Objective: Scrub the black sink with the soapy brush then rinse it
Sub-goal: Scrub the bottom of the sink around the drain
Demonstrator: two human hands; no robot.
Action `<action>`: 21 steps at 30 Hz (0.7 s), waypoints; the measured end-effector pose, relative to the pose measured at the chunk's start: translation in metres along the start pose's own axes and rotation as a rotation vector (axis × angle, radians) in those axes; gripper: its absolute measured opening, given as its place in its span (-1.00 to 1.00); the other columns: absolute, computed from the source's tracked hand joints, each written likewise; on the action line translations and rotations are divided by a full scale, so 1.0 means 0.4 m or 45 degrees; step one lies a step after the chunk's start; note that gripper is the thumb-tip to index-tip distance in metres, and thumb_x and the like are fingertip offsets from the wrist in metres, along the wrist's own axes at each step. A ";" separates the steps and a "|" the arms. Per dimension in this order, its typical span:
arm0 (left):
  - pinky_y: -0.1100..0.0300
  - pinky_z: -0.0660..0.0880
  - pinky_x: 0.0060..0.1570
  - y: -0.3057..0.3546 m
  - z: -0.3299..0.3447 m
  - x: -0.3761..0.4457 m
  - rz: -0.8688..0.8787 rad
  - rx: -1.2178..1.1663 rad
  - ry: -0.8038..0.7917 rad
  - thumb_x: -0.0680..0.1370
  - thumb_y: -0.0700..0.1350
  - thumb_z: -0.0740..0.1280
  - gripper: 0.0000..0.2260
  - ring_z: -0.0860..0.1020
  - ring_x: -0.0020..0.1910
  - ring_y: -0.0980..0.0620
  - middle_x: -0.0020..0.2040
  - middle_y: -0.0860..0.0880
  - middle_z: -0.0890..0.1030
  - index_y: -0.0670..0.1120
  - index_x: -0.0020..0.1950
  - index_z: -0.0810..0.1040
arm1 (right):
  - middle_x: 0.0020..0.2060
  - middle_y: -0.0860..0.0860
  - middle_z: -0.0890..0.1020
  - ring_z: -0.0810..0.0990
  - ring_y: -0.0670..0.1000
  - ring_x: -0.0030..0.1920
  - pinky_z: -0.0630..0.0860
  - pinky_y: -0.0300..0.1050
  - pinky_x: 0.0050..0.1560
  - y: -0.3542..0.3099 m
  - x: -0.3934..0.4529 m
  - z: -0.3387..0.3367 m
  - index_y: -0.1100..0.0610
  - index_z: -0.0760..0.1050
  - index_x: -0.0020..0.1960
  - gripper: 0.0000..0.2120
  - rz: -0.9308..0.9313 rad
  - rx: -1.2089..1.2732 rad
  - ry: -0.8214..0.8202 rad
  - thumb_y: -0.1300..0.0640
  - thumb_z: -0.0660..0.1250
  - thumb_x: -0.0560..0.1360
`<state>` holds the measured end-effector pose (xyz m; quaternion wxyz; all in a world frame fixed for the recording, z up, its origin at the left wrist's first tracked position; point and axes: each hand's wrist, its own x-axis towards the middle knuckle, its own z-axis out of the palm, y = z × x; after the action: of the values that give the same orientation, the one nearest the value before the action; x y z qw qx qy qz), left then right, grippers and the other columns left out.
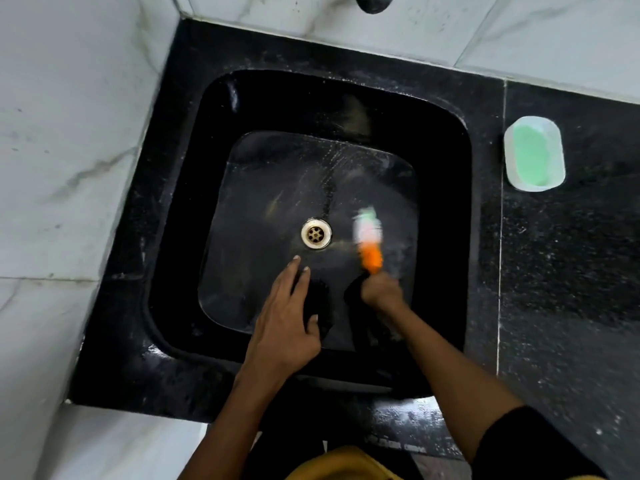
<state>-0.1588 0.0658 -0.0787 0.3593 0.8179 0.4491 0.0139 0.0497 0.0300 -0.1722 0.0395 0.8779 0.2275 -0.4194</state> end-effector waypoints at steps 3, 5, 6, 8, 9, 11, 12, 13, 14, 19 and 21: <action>0.05 0.28 0.53 0.001 -0.002 -0.002 -0.015 -0.007 0.001 0.50 -0.14 0.40 -0.28 0.04 0.64 0.02 0.67 0.03 0.03 -0.12 0.62 0.21 | 0.22 0.23 0.56 0.55 0.22 0.22 0.48 -0.07 0.10 0.036 0.032 -0.031 0.29 0.50 0.23 -0.66 0.154 0.086 0.064 0.10 0.24 0.56; 0.04 0.27 0.53 0.001 0.001 0.002 -0.012 -0.009 -0.009 0.50 -0.14 0.40 -0.28 0.03 0.64 0.03 0.67 0.03 0.02 -0.12 0.62 0.20 | 0.23 0.21 0.56 0.54 0.22 0.23 0.48 -0.04 0.14 0.008 -0.012 0.021 0.27 0.50 0.24 -0.67 -0.043 -0.055 -0.067 0.12 0.24 0.55; 0.04 0.27 0.54 0.002 0.002 0.004 -0.015 -0.010 -0.015 0.50 -0.13 0.40 -0.28 0.02 0.64 0.03 0.67 0.03 0.01 -0.11 0.63 0.20 | 0.23 0.20 0.56 0.54 0.22 0.23 0.48 -0.02 0.17 -0.003 -0.037 0.055 0.26 0.50 0.23 -0.67 -0.114 -0.107 -0.153 0.12 0.24 0.53; 0.06 0.25 0.54 -0.001 0.001 0.001 -0.020 -0.006 -0.023 0.51 -0.13 0.39 -0.28 0.00 0.64 0.05 0.67 0.06 -0.02 -0.10 0.63 0.18 | 0.22 0.18 0.57 0.55 0.21 0.22 0.49 0.01 0.19 0.004 -0.040 0.069 0.22 0.52 0.22 -0.65 -0.167 -0.150 -0.131 0.08 0.24 0.51; 0.08 0.25 0.54 -0.001 0.000 -0.002 -0.024 -0.006 -0.022 0.52 -0.12 0.39 -0.28 0.00 0.64 0.06 0.67 0.08 -0.03 -0.09 0.64 0.17 | 0.20 0.19 0.58 0.56 0.22 0.22 0.49 0.01 0.19 0.010 -0.025 0.038 0.23 0.53 0.21 -0.65 -0.106 -0.094 -0.071 0.07 0.24 0.52; 0.12 0.24 0.53 0.000 -0.004 -0.007 -0.031 -0.002 -0.010 0.53 -0.12 0.39 -0.29 0.00 0.64 0.07 0.67 0.09 -0.04 -0.09 0.64 0.17 | 0.20 0.23 0.57 0.55 0.24 0.22 0.48 0.00 0.18 0.036 0.039 -0.025 0.27 0.52 0.20 -0.68 0.035 0.038 0.087 0.09 0.24 0.55; 0.12 0.23 0.54 0.000 -0.003 -0.007 -0.030 0.000 -0.010 0.52 -0.12 0.38 -0.28 0.01 0.64 0.07 0.67 0.09 -0.04 -0.09 0.64 0.17 | 0.21 0.24 0.56 0.54 0.24 0.23 0.46 -0.01 0.19 0.039 0.057 -0.052 0.29 0.51 0.20 -0.68 0.095 0.052 0.099 0.12 0.23 0.56; 0.11 0.22 0.54 0.001 -0.001 -0.005 -0.025 0.007 -0.018 0.52 -0.12 0.38 -0.28 0.00 0.64 0.06 0.67 0.08 -0.04 -0.10 0.64 0.16 | 0.22 0.24 0.55 0.53 0.24 0.23 0.46 -0.01 0.19 0.039 0.072 -0.059 0.31 0.50 0.21 -0.68 0.065 0.027 0.113 0.14 0.22 0.56; 0.09 0.21 0.56 0.002 0.002 -0.002 -0.023 0.017 -0.038 0.52 -0.11 0.38 -0.26 -0.01 0.64 0.05 0.68 0.06 -0.06 -0.10 0.64 0.14 | 0.23 0.24 0.55 0.53 0.24 0.24 0.46 -0.01 0.19 0.020 0.057 -0.045 0.31 0.49 0.24 -0.67 0.001 -0.022 0.083 0.15 0.22 0.55; 0.10 0.10 0.60 -0.005 0.011 0.003 0.000 0.095 -0.134 0.54 -0.06 0.36 -0.21 -0.11 0.65 0.07 0.68 0.05 -0.16 -0.11 0.67 0.02 | 0.21 0.20 0.57 0.57 0.20 0.20 0.53 -0.04 0.14 -0.030 0.054 -0.010 0.21 0.49 0.26 -0.63 -0.358 -0.117 -0.056 0.13 0.32 0.48; 0.14 0.05 0.60 -0.009 0.016 0.003 0.004 0.119 -0.142 0.54 -0.04 0.36 -0.19 -0.14 0.65 0.09 0.67 0.06 -0.20 -0.10 0.67 -0.02 | 0.26 0.20 0.52 0.55 0.20 0.21 0.57 -0.26 -0.09 -0.037 0.128 -0.125 0.23 0.42 0.33 -0.62 -0.212 0.264 0.039 0.19 0.26 0.53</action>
<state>-0.1585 0.0644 -0.0859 0.3453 0.8340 0.4272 -0.0522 0.1071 0.0750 -0.1767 -0.0899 0.8617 0.2554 -0.4292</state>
